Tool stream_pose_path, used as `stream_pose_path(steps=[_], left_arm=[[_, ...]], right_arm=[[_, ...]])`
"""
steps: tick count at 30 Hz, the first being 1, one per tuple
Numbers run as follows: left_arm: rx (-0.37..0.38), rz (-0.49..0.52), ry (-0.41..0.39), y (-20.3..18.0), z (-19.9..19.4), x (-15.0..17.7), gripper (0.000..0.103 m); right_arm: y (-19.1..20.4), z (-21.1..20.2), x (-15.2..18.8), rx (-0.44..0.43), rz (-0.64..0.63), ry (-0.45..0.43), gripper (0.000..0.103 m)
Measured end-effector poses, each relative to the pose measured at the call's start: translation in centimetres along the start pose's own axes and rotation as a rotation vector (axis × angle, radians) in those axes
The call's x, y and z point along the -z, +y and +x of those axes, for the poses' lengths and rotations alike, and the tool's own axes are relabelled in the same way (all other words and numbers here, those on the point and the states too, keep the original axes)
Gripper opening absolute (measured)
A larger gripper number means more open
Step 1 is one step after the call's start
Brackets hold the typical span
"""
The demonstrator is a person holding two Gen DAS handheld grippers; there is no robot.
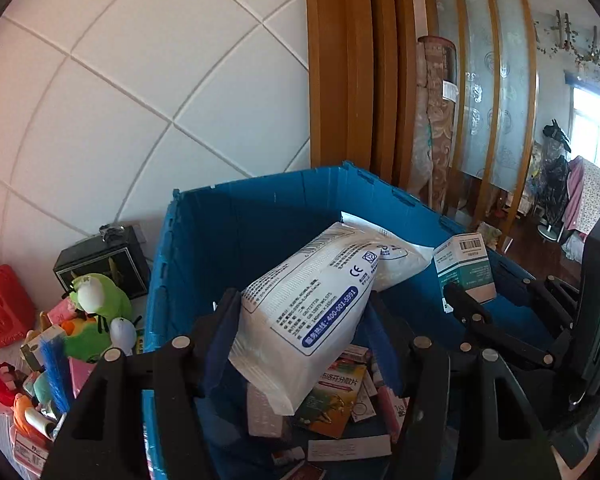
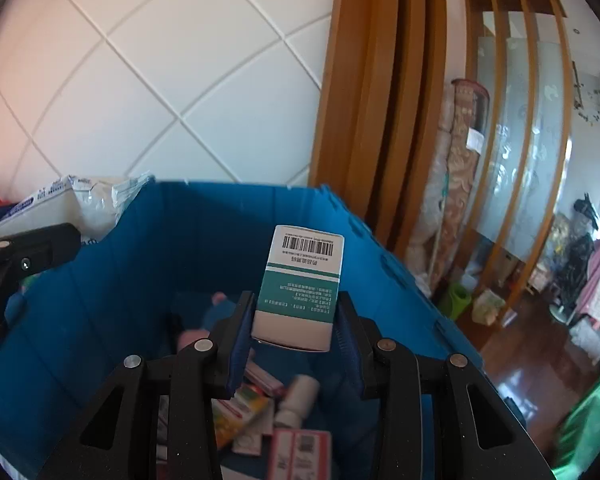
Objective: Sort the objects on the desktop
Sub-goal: 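Carry wipes packet and medicine box into the blue crate and open both tools, then return both tools from the crate to the pile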
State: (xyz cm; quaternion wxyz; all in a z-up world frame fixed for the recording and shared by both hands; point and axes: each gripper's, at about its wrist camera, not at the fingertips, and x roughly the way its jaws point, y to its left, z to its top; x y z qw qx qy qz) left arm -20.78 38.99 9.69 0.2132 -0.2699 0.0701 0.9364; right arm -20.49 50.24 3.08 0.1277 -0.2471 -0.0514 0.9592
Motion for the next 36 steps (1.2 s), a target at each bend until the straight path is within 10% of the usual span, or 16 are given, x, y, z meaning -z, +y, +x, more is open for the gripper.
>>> stream_pose_path(steps=[21,26,36], left_arm=[[-0.019,-0.018,0.121,0.5,4.0,1.0,0.064],[-0.033,0.009,0.099,0.2,3.7,1.3,0.064],[-0.049,-0.020,0.063,0.8,3.0,1.3,0.064]], right_arm=[[-1.6,1.6,1.3,0.015,-0.012,0.055,0.041],[-1.7,1.2,1.1,0.032,0.006,0.048,0.071],[-2.1,0.5,1.0,0.046,0.048,0.022,0.100]])
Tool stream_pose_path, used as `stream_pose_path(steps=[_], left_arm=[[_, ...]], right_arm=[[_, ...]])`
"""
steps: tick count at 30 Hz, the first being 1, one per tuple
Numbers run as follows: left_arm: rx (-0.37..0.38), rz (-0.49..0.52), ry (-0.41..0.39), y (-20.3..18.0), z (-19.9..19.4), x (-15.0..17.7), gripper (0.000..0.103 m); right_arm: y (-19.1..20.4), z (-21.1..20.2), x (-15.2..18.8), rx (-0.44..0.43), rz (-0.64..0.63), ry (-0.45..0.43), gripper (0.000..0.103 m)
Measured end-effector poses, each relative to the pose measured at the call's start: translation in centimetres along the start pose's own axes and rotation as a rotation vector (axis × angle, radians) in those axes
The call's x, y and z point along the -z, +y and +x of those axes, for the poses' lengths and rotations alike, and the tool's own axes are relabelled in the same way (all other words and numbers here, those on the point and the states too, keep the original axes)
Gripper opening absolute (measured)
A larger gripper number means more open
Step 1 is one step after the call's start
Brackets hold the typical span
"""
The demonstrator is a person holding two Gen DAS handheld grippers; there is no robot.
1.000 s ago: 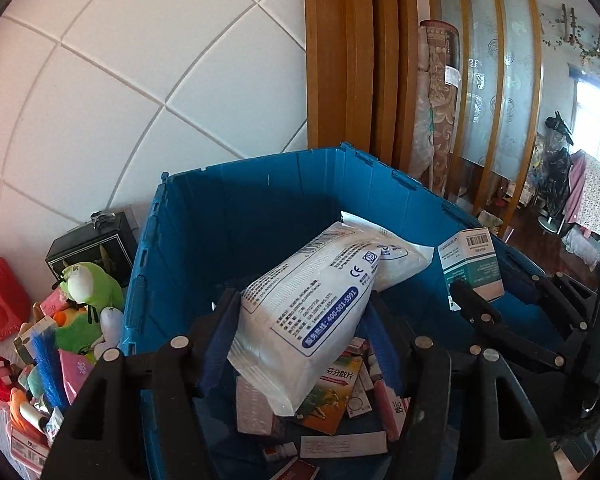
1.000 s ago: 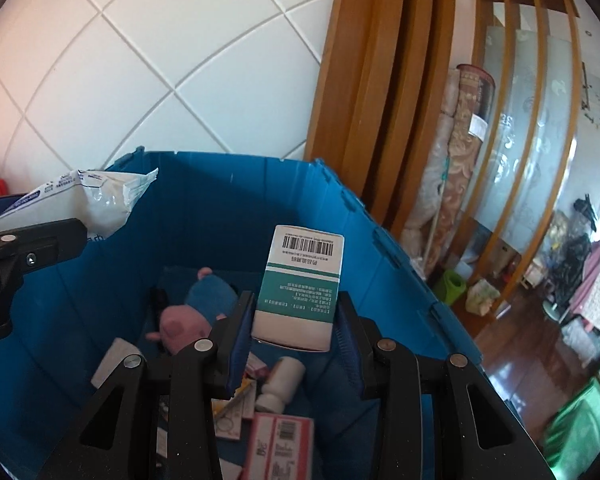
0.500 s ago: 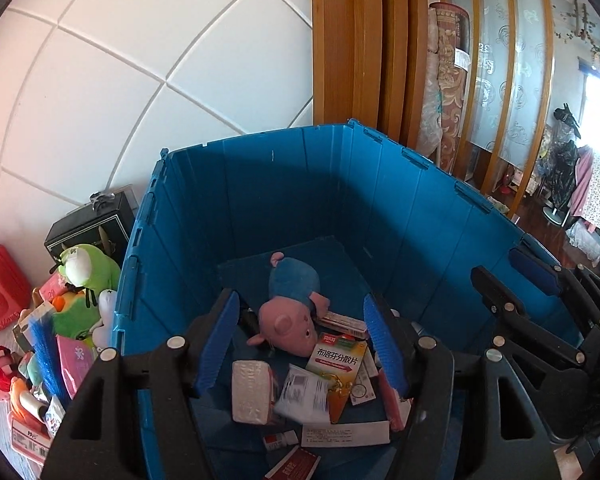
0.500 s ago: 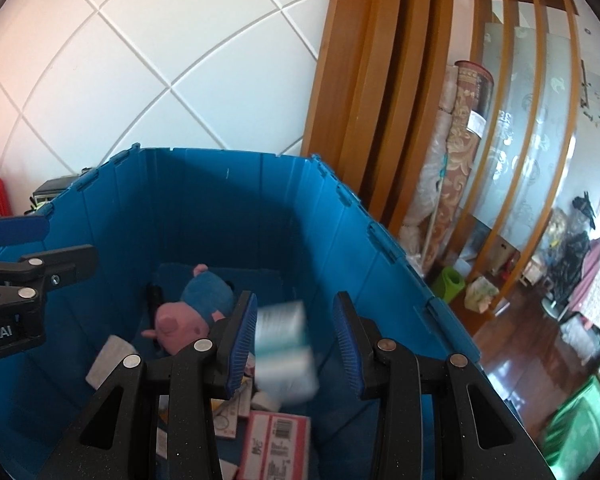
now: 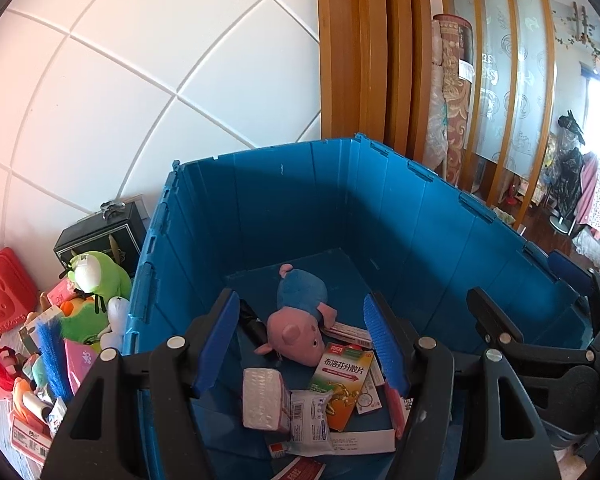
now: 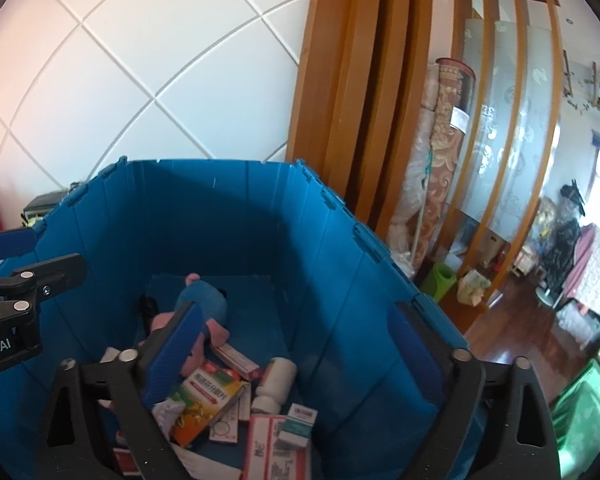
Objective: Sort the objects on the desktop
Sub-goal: 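Return both tools from the crate to the pile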
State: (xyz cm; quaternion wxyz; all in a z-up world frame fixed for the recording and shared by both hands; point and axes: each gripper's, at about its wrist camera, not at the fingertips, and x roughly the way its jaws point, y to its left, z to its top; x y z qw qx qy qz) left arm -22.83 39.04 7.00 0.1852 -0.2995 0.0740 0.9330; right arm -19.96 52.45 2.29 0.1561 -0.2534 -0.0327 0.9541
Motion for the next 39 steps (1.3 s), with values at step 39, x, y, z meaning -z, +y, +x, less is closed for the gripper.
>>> stream_pose_path(steps=[39], left_arm=[[-0.498,-0.311,-0.011,31.2,-14.9,18.5,0.064]], right_arm=[[27.0,-14.4,0.9,-0.683,-0.239,-0.156,0.103]])
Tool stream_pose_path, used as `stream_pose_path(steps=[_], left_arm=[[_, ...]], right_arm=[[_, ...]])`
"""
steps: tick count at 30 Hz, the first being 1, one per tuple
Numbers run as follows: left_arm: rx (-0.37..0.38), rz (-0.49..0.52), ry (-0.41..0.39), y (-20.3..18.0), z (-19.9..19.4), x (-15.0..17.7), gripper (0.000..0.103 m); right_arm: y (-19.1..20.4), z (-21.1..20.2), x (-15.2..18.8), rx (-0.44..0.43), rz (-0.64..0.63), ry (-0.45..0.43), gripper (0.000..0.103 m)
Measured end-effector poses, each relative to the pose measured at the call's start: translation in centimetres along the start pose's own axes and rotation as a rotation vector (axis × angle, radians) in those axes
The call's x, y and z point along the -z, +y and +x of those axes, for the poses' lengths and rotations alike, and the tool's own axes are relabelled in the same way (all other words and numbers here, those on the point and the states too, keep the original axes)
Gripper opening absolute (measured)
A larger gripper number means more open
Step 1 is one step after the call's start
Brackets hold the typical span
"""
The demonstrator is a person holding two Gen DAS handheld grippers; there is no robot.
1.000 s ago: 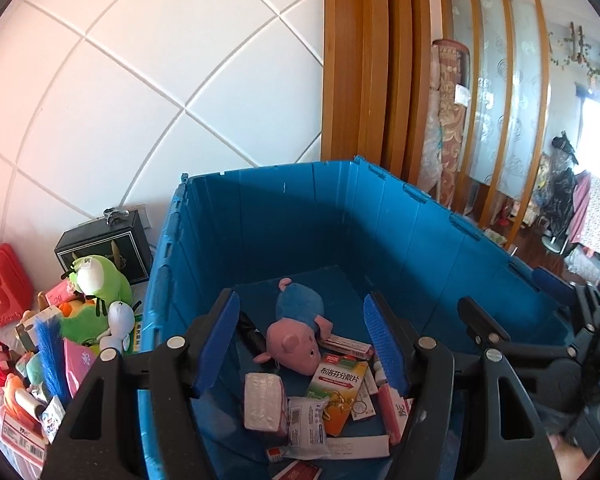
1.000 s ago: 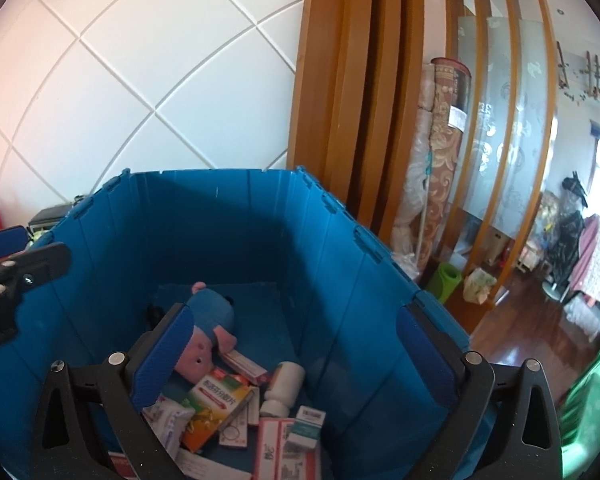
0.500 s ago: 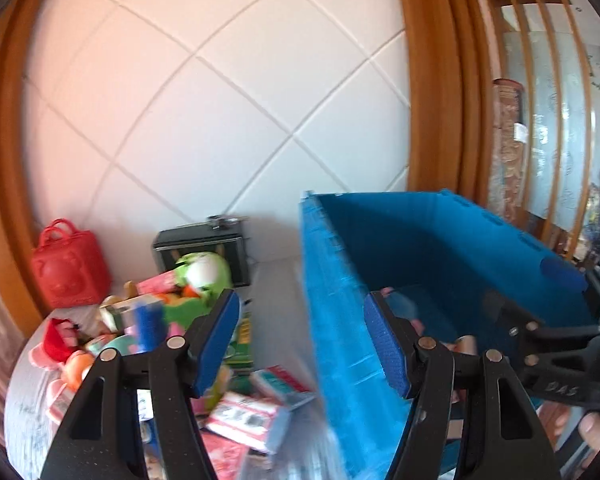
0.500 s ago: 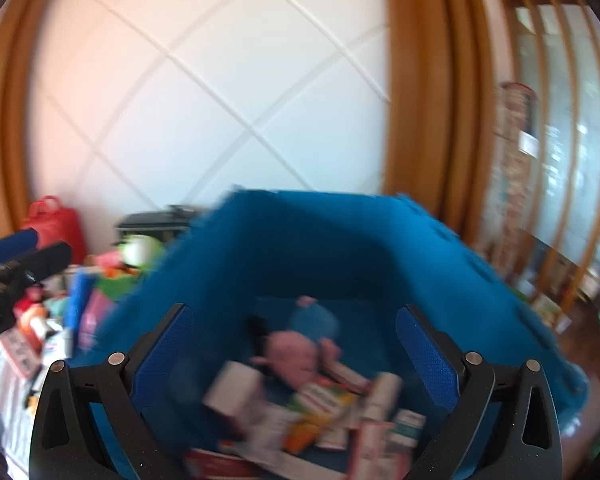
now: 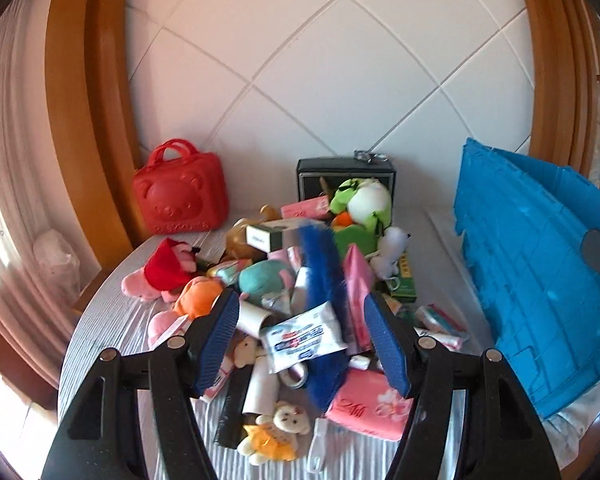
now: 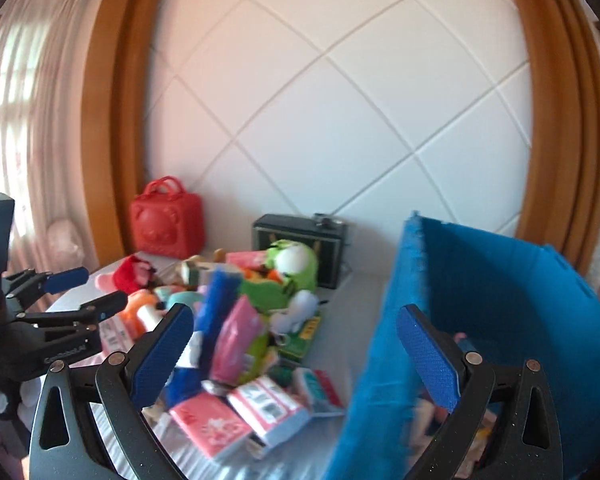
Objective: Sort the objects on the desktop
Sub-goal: 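Return both tools from the crate to the pile, then grasp teddy bear in yellow dress with left tool while right tool grasps pink tissue pack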
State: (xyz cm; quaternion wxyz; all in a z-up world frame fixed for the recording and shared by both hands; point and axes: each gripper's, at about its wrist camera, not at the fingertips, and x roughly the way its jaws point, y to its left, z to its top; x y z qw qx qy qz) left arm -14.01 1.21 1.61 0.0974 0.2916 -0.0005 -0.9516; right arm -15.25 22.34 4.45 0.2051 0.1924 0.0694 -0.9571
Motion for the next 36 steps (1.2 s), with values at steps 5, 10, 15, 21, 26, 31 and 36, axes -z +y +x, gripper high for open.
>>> stream_pose_path(steps=[5,10,15,21,26,31,36], left_arm=[[-0.018,-0.007,0.117,4.3,3.3,3.2,0.064],[0.008,0.001,0.259,6.2,7.0,7.1,0.064],[0.027,0.001,0.400,7.1,10.7,11.6,0.064],[0.059,0.030,0.484,6.8,13.4,15.0,0.064],[0.102,0.063,0.508,5.5,15.0,16.2,0.064],[0.086,0.129,0.549,3.7,17.0,18.0,0.064],[0.120,0.113,0.559,2.7,18.2,18.4,0.064]], right_arm=[[4.4,3.6,1.7,-0.079,-0.002,0.093,0.103],[6.4,8.0,5.3,-0.108,0.027,0.241,0.103],[7.0,11.8,9.4,-0.122,0.070,0.392,0.103],[7.1,14.1,13.6,-0.090,0.095,0.524,0.103],[6.3,14.3,15.5,-0.063,0.115,0.584,0.103],[4.9,14.1,16.7,-0.048,0.160,0.609,0.103],[3.8,14.2,17.8,-0.042,0.182,0.623,0.103]])
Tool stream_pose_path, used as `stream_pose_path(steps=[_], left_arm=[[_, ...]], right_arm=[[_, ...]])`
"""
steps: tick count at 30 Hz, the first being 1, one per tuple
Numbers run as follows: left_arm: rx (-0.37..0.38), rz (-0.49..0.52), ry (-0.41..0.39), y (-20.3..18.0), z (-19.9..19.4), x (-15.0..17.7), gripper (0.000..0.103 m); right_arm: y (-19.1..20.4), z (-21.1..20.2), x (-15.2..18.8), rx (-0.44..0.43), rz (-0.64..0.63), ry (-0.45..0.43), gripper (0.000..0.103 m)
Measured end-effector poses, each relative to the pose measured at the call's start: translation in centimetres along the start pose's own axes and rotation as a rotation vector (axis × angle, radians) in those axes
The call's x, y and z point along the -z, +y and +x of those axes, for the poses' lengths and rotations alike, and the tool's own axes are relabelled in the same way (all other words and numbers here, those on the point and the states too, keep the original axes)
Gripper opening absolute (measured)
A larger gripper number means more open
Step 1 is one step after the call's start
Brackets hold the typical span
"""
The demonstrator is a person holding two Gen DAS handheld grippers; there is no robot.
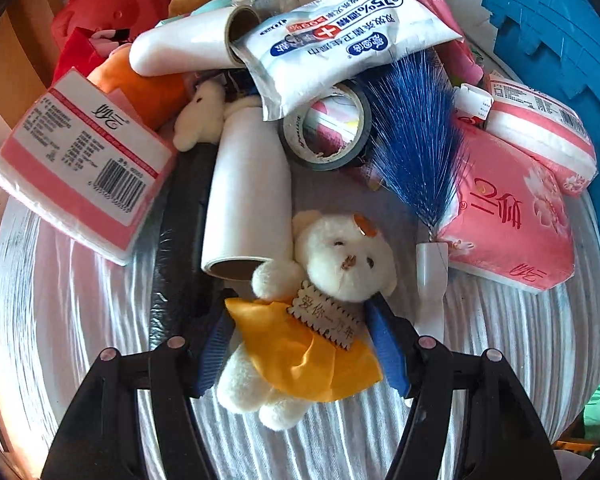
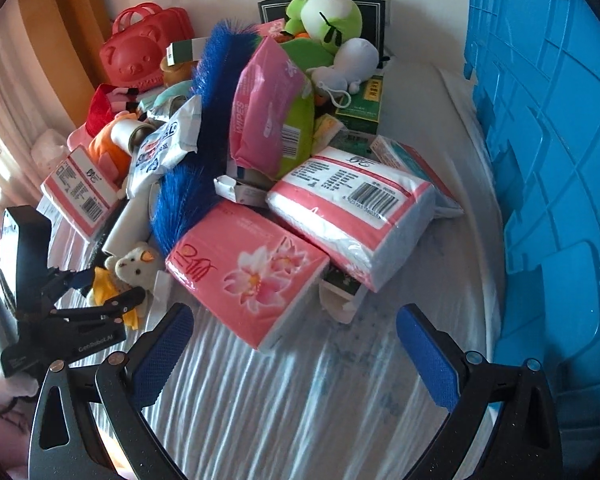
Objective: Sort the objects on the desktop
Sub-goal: 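Grasp teddy bear in yellow dress with left tool while right tool grasps pink tissue pack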
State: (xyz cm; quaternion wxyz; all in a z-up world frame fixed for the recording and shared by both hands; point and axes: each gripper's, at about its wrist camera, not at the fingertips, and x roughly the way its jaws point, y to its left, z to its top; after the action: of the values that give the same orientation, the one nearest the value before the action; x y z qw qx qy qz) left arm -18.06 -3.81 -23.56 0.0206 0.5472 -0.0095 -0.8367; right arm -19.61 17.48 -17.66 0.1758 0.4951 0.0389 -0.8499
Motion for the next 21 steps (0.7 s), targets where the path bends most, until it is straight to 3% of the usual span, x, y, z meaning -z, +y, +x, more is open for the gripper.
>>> stream_pose_path(steps=[3,6,13,15,17,19,21], left_arm=[[0.008,-0.021,-0.010,-0.2,0.6,-0.1,0.064],[0.044,-0.044,-0.030,-0.3,0.5,0.0,0.051],[-0.002,-0.050,-0.042,-0.6,-0.3,1.1,0.043],[-0.001,-0.071,-0.035,-0.1,-0.6,1.6,0.043],[-0.004,-0.086,-0.032,0.3,-0.8,2.0,0.042],[-0.011,-0.091,-0.032,0.4,-0.9,2.3,0.042],[-0.019,-0.087,-0.039,0.3,-1.1,2.5,0.043]], right_arm=[[-0.5,0.5,0.1,-0.014,-0.003,0.011,0.103],[-0.3,0.9,0.2,-0.035,-0.036,0.015,0.103],[1.6,3.0,0.0,-0.125,-0.159,0.041,0.103],[2.2,3.4,-0.4,-0.135,-0.199,0.033,0.095],[2.6,4.3,-1.0,-0.128,-0.228,0.030,0.066],[2.5,5.3,-1.7,-0.128,-0.235,0.026,0.065],[2.2,6.3,-2.2,-0.134,-0.232,0.028,0.077]])
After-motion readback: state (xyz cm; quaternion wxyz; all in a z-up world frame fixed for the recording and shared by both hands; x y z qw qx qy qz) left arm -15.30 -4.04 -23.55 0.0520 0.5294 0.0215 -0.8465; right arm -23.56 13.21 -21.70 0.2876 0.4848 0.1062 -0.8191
